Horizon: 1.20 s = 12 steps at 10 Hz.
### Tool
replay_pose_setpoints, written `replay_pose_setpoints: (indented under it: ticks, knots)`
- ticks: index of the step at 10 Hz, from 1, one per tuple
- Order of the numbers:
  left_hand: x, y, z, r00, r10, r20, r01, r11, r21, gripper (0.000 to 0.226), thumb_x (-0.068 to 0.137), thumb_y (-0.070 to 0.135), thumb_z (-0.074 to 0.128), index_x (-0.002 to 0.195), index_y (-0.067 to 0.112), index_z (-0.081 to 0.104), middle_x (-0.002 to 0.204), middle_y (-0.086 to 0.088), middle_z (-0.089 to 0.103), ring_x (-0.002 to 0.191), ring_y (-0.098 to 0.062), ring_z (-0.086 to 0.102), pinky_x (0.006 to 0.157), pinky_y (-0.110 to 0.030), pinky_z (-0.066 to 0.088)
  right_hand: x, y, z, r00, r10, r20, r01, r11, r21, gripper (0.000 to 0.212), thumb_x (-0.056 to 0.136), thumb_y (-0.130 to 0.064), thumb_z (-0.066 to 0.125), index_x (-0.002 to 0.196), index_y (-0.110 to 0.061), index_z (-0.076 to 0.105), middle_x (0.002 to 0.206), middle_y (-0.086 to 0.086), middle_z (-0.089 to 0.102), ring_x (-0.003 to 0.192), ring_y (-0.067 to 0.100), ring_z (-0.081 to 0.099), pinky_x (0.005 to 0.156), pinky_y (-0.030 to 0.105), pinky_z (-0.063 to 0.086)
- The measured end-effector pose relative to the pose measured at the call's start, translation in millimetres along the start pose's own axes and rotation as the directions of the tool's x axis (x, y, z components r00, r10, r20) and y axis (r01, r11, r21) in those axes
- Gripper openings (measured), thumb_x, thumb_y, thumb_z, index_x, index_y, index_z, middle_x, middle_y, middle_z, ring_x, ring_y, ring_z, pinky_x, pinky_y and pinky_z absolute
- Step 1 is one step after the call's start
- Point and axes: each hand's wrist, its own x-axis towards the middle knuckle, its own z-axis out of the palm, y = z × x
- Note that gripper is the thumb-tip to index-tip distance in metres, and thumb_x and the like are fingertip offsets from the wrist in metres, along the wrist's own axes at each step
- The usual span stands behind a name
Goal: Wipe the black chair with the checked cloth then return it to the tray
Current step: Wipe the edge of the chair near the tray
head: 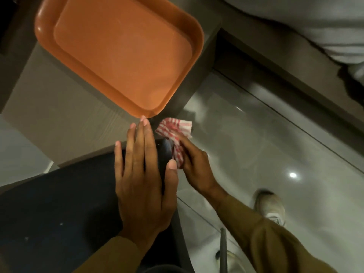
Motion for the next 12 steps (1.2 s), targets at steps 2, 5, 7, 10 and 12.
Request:
replay_pose_setpoints:
  ticks: [2,5,7,10,12]
  knots:
    - [-2,-1,2,1.000,0.003,-0.015,-0.003,1.000,-0.026,0.074,0.113,0.048,0.023,0.173,0.004,0.025,0.183,-0.009,0.025,0.173,-0.025,0.019,0.142,-0.055,0.014,51,51,-4,0.979,0.204,0.014,-0.204,0.979,0.027,0.037,0.108,-0.007,0.047,0.144,-0.002,0.054,0.135,0.033,0.062,0.102,0.031,0.068,0.078,0.018,0.057]
    - [1,4,-3,1.000,-0.007,-0.004,0.007,0.999,-0.042,0.073,0.111,0.040,0.030,0.172,0.001,0.028,0.182,-0.011,0.028,0.172,-0.027,0.021,0.142,-0.052,0.011,45,17,-6,0.975,0.220,-0.016,-0.221,0.975,-0.038,0.044,0.100,0.005,0.049,0.138,-0.013,0.064,0.129,0.012,0.072,0.120,0.027,0.069,0.106,0.046,0.056]
    - [2,4,-4,1.000,-0.024,0.016,0.024,0.999,-0.029,0.074,0.111,0.042,0.030,0.172,0.001,0.026,0.182,-0.012,0.027,0.172,-0.028,0.021,0.142,-0.055,0.012,-23,-33,10,0.987,-0.088,-0.134,0.102,0.990,0.098,0.040,0.105,-0.018,0.058,0.145,-0.020,0.059,0.144,-0.005,0.065,0.134,0.005,0.060,0.110,0.030,0.053]
    - [1,2,-2,1.000,-0.026,0.003,0.026,0.999,-0.028,0.077,0.114,0.054,0.015,0.173,0.005,0.027,0.183,-0.007,0.028,0.173,-0.022,0.019,0.143,-0.047,0.009,47,37,8,0.972,0.202,-0.120,-0.193,0.978,0.080,0.041,0.100,0.008,0.057,0.139,-0.004,0.063,0.132,0.000,0.065,0.101,-0.016,0.067,0.098,0.016,0.057]
    - [1,2,-1,1.000,-0.006,-0.016,0.005,0.999,-0.047,0.074,0.114,0.052,0.016,0.174,0.009,0.026,0.183,-0.005,0.029,0.173,-0.019,0.019,0.143,-0.045,0.009,75,56,3,0.901,0.347,-0.259,-0.377,0.923,-0.074,0.026,0.099,-0.006,0.063,0.124,-0.004,0.072,0.099,0.002,0.072,0.083,0.010,0.073,0.058,0.011,0.057]
